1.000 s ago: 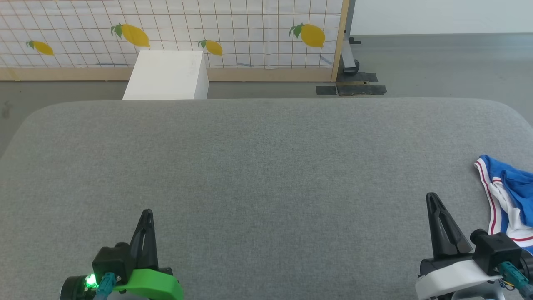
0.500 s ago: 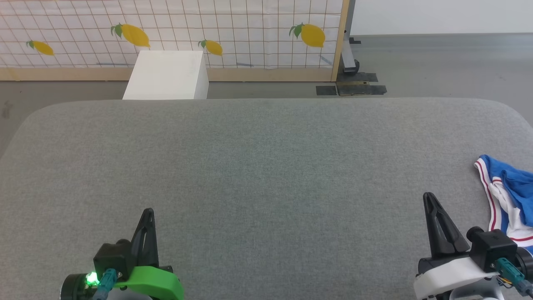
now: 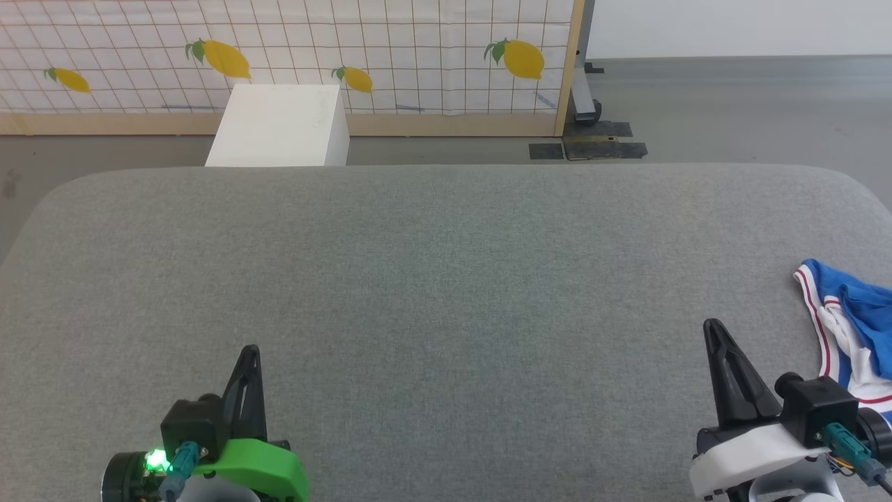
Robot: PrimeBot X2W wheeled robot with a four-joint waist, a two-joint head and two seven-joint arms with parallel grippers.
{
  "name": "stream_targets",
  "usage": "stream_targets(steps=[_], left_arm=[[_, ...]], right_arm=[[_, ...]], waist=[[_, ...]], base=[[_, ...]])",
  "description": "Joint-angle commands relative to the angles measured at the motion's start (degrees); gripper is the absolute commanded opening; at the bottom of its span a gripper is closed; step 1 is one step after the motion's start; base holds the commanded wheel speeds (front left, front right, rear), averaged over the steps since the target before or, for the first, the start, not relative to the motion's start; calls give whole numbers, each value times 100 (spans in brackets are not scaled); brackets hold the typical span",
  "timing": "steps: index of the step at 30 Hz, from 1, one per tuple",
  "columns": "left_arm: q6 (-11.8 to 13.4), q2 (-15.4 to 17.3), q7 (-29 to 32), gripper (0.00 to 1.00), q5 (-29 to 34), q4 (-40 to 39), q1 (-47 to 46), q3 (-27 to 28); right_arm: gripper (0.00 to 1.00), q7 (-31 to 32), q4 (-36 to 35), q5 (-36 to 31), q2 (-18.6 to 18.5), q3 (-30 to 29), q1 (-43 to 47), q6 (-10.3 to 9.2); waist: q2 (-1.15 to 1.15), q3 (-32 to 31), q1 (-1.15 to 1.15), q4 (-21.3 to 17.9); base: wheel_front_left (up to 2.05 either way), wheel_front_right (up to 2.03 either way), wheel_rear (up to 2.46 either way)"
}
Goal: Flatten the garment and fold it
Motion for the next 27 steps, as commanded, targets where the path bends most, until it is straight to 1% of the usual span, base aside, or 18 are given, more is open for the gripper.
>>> stream_targets(steps=[1, 27], left_arm=[[17, -8, 40, 0, 65, -22, -110, -12], [28, -12, 341, 0, 169, -84, -202, -31]], right_arm=[[0, 35, -35, -59, 8, 18, -98, -5], [0, 335, -65, -130, 13, 83, -191, -7]], waist=[[0, 0, 0, 0], [0, 2, 0, 0]], base=[[0, 0, 0], [0, 0, 0]])
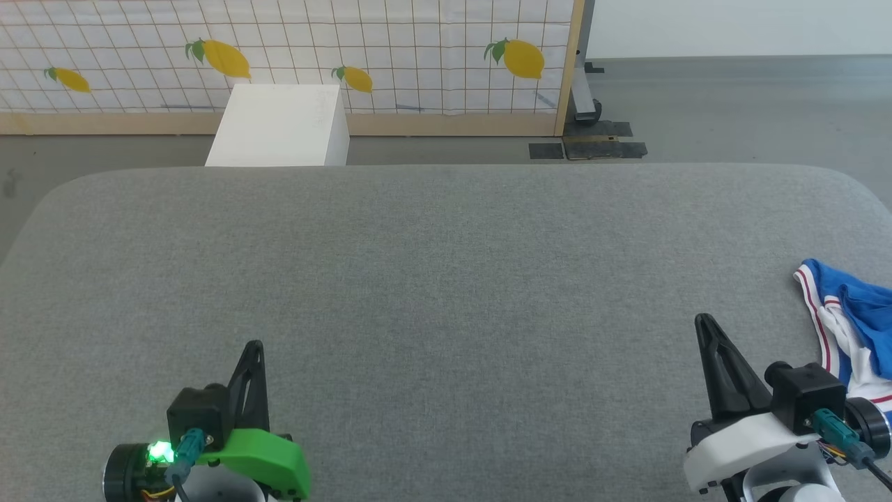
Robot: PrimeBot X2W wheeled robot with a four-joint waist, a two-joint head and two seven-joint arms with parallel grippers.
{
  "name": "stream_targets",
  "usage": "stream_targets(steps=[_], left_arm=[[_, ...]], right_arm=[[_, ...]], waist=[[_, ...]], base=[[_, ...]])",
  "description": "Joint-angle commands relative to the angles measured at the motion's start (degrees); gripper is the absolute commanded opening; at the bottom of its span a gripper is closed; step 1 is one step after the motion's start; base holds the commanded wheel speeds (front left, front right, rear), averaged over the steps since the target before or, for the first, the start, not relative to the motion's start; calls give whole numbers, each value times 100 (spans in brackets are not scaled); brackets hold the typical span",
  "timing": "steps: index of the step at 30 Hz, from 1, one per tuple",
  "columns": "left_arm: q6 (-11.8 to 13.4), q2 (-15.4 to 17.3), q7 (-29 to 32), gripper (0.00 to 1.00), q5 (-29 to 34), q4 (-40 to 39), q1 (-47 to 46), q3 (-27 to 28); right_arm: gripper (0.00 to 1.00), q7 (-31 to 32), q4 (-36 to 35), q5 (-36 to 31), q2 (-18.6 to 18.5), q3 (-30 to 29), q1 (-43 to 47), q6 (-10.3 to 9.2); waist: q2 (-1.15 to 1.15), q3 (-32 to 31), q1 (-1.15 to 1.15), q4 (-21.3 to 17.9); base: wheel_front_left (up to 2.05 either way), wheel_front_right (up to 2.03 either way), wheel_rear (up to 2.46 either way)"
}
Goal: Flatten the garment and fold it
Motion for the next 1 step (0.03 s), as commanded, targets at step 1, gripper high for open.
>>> stream_targets(steps=[1], left_arm=[[26, -11, 39, 0, 56, -25, -123, -7]], right_arm=[[0, 44, -35, -65, 10, 18, -79, -7]], waist=[[0, 0, 0, 0]], base=[[0, 0, 0]])
